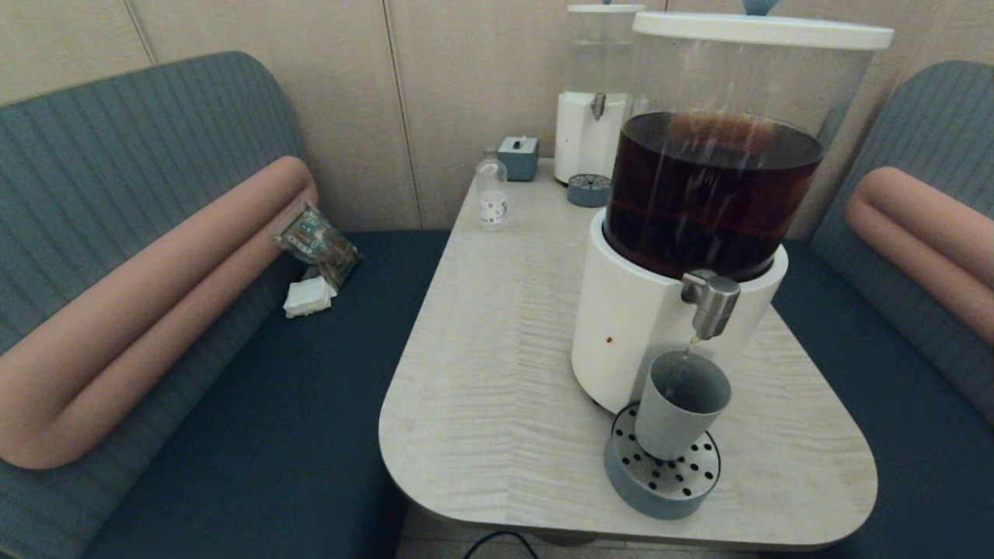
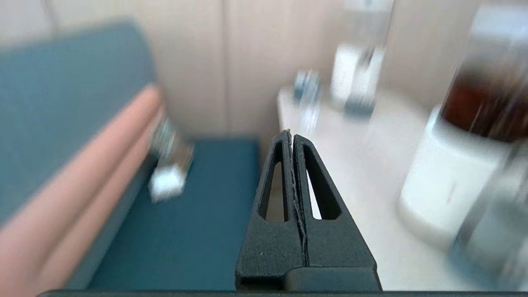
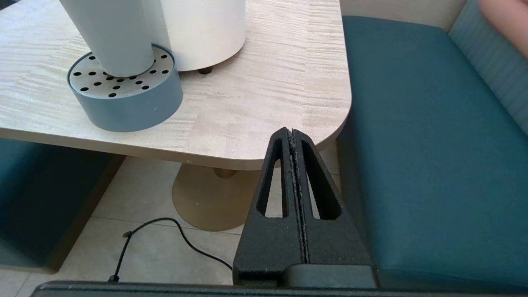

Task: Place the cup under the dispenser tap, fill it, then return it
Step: Turn off the faucet

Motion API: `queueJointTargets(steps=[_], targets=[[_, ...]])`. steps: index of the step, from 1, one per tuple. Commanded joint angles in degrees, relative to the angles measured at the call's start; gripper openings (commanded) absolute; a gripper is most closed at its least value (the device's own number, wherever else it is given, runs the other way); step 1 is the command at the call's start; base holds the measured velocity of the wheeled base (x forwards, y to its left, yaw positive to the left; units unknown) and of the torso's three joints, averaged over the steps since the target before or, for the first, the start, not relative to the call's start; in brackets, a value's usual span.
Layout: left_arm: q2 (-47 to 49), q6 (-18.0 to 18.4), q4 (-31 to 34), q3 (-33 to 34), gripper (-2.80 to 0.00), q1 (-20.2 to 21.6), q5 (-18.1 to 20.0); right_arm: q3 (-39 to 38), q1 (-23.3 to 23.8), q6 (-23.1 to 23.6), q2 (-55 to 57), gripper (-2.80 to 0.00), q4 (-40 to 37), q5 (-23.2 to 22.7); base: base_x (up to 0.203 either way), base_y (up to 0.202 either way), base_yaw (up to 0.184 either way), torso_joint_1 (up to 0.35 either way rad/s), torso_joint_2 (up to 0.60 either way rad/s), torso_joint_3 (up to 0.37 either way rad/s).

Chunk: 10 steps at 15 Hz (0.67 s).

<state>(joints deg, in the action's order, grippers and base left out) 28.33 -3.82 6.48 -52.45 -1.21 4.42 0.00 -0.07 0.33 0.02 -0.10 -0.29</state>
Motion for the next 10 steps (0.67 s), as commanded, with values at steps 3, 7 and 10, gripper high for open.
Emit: queueJointTargets(steps=[3, 7, 10], targets=[[26.29, -5.84, -3.53, -20.13, -2.80, -0.21, 1.85, 0.00, -0.01, 0.02, 0.06, -2.80, 0.01, -0.06, 0.000, 0.000, 0.000, 0.000, 0.00, 0.000], [32.39, -10.04, -1.22, -22.42, -2.80, -0.40, 29.76, 0.00, -0.01, 0.02, 0.06, -2.80, 0.01, 0.03, 0.000, 0.000, 0.000, 0.000, 0.00, 0.000], [37.76, -2.80, 11.08, -23.78, -2.80, -1.26, 43.91, 0.00, -0.01, 0.02, 0.06, -2.80, 0.01, 0.03, 0.000, 0.000, 0.000, 0.000, 0.00, 0.000]])
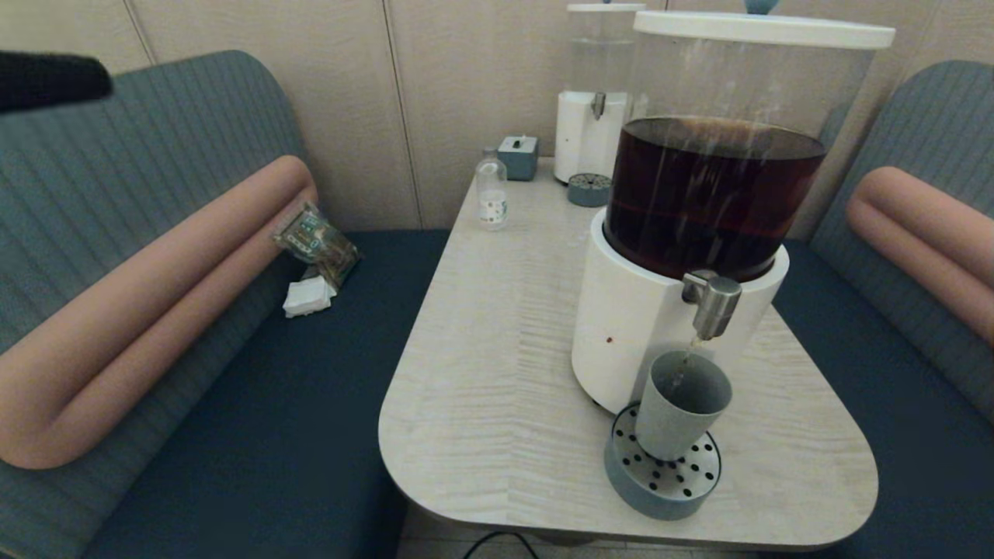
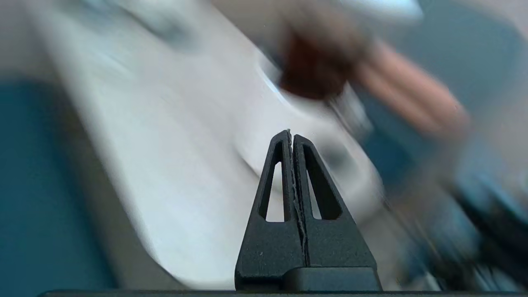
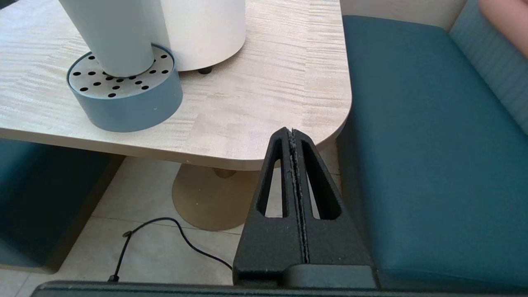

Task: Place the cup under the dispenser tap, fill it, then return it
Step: Turn off the faucet

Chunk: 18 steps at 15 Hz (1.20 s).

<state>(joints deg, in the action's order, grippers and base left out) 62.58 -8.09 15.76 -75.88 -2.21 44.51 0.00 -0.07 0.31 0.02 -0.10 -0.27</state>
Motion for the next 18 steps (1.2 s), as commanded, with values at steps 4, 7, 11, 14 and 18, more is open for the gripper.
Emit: queueJointTargets(steps=[4, 7, 11, 14, 18], targets=[[11.07, 31.26, 15.91, -4.44, -2.80, -6.07, -1.45, 0.00, -0.01, 0.04, 0.06, -2.80, 0.01, 0.00, 0.000, 0.000, 0.000, 0.000, 0.00, 0.000], [16.09, 47.08, 28.10, -11.60, -2.80, -16.70, -22.96, 0.00, -0.01, 0.04, 0.06, -2.80, 0.01, -0.04, 0.000, 0.000, 0.000, 0.000, 0.00, 0.000], [27.08, 49.19, 21.80, -18.85, -2.80, -32.38, -33.17, 0.00, -0.01, 0.04, -0.02, -2.80, 0.01, 0.00, 0.000, 0.000, 0.000, 0.000, 0.00, 0.000], [34.03, 50.14, 8.58, -19.34, -2.80, -39.01, -37.16, 0.00, -0.01, 0.04, 0.06, -2.80, 0.01, -0.08, 0.000, 0.000, 0.000, 0.000, 0.00, 0.000], [39.35, 50.26, 2.18, -19.70, -2.80, -44.38, -38.24, 0.00, -0.01, 0.04, 0.06, -2.80, 0.01, 0.00, 0.000, 0.000, 0.000, 0.000, 0.00, 0.000]])
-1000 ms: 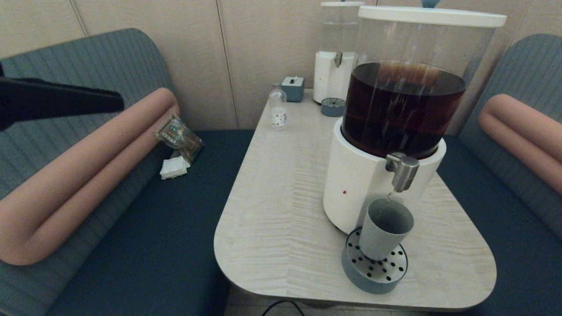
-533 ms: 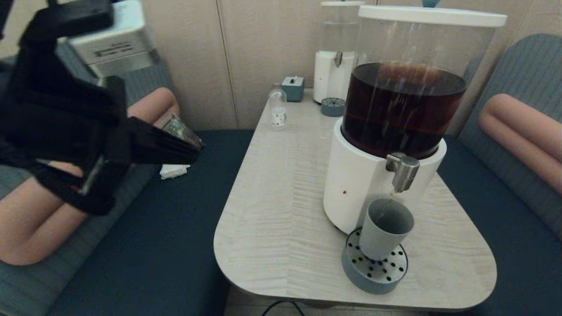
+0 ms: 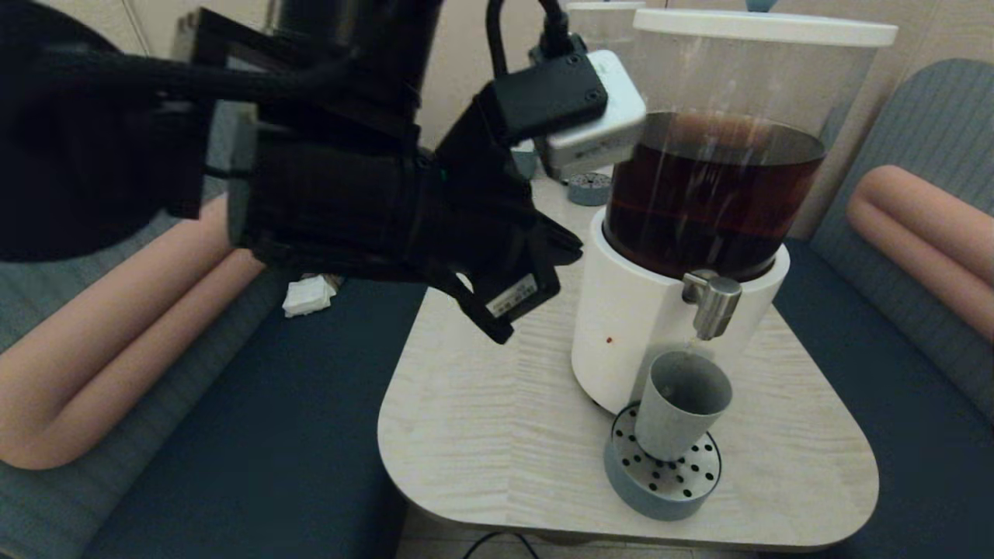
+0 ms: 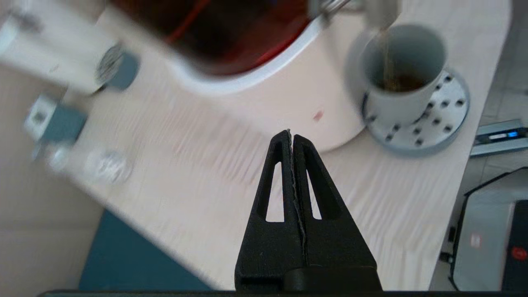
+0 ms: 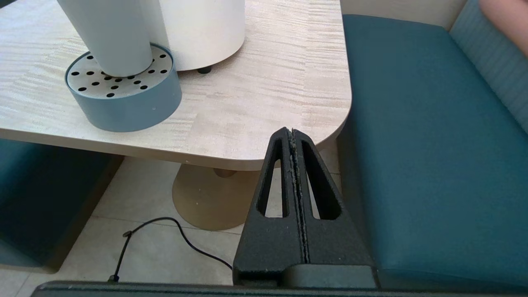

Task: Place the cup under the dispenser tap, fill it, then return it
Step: Turn off the faucet

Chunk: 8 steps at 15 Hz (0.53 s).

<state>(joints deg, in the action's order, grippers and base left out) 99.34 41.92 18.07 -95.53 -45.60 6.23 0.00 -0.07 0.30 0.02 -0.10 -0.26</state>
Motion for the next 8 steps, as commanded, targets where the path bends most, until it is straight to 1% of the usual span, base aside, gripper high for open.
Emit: queueJointTargets(steps=[1, 3, 8], targets=[[3.55, 0.32, -1.84, -0.09, -2.80, -1.68, -0.44, 0.00, -0.01, 0.05, -0.02, -2.80, 0.01, 0.00, 0.000, 0.000, 0.000, 0.000, 0.00, 0.000], [4.72, 1.35, -5.77, 0.01, -2.80, -2.64, -1.90, 0.00, -0.01, 0.05, 0.05, -2.80, 0.01, -0.01, 0.000, 0.000, 0.000, 0.000, 0.00, 0.000], [5.87, 2.91, -6.29, 0.27, -2.80, -4.08, -2.01, 0.00, -0.01, 0.05, -0.02, -2.80, 0.01, -0.01, 0.000, 0.000, 0.000, 0.000, 0.00, 0.000]])
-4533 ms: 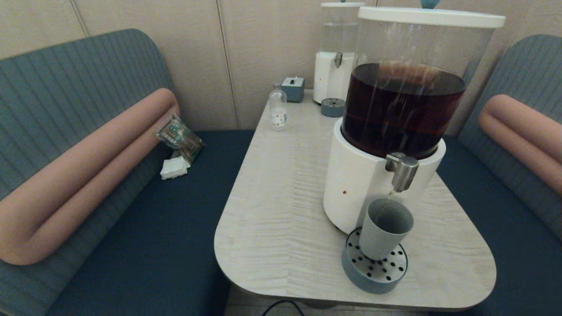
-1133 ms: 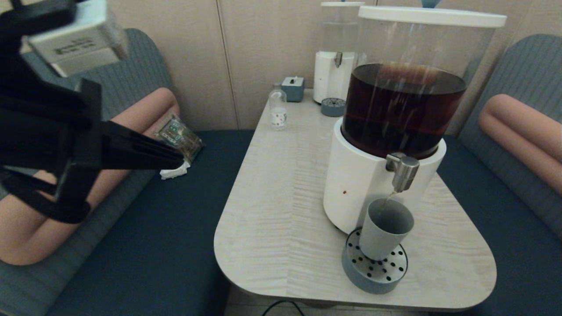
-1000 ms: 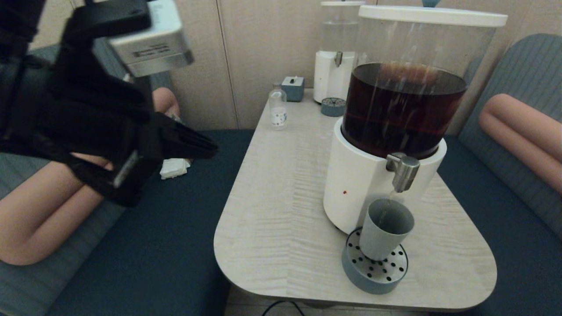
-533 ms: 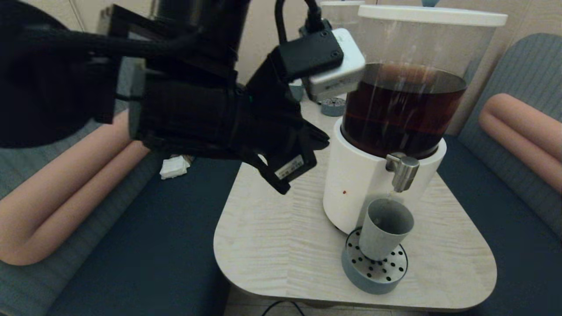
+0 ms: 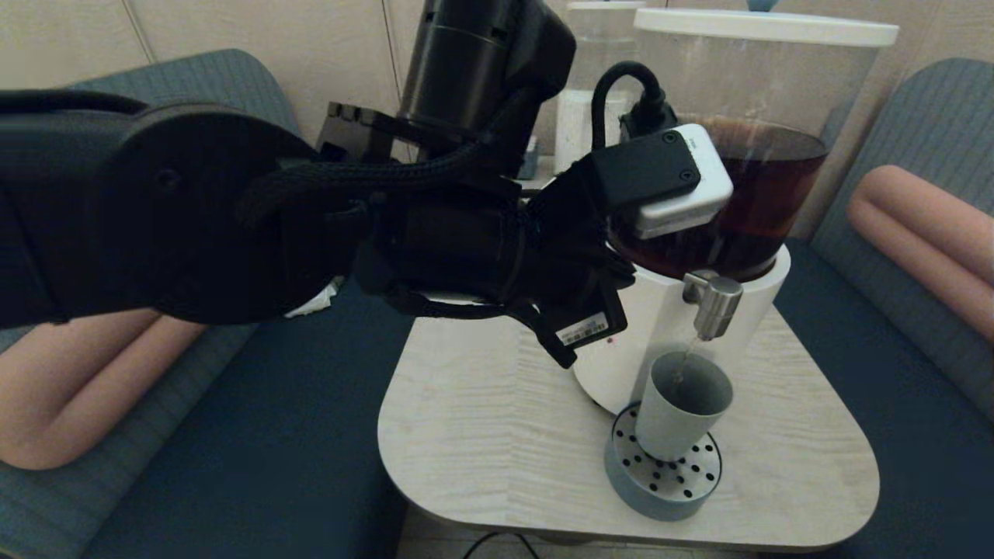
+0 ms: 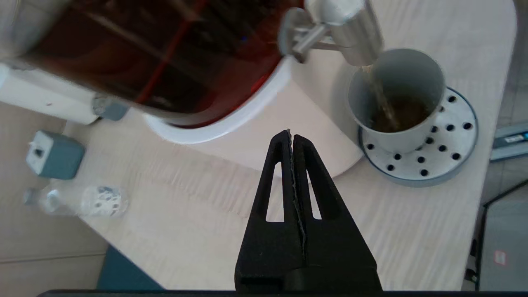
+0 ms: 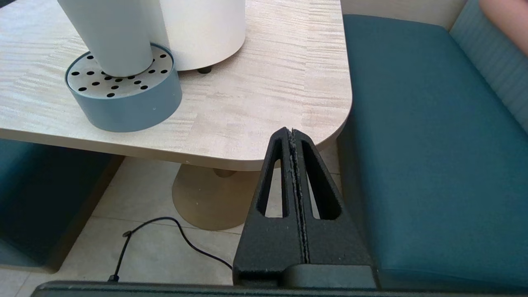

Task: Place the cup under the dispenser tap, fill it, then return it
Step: Turn off the faucet

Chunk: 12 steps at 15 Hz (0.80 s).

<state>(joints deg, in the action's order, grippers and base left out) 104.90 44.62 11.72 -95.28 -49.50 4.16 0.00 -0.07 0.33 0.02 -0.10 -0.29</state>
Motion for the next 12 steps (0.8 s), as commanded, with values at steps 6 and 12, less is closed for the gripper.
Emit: queueJointTargets(steps=[6, 12], targets=[[2.39, 0.38, -0.11, -0.57, -2.80, -2.35, 0.88, 0.00, -0.01, 0.02, 0.06, -2.80, 0.01, -0.02, 0.000, 0.000, 0.000, 0.000, 0.00, 0.000], [5.98, 0.41, -0.11, -5.27, -2.80, -2.78, 1.02, 0.00, -0.01, 0.02, 0.06, -2.80, 0.01, -0.02, 0.000, 0.000, 0.000, 0.000, 0.00, 0.000]])
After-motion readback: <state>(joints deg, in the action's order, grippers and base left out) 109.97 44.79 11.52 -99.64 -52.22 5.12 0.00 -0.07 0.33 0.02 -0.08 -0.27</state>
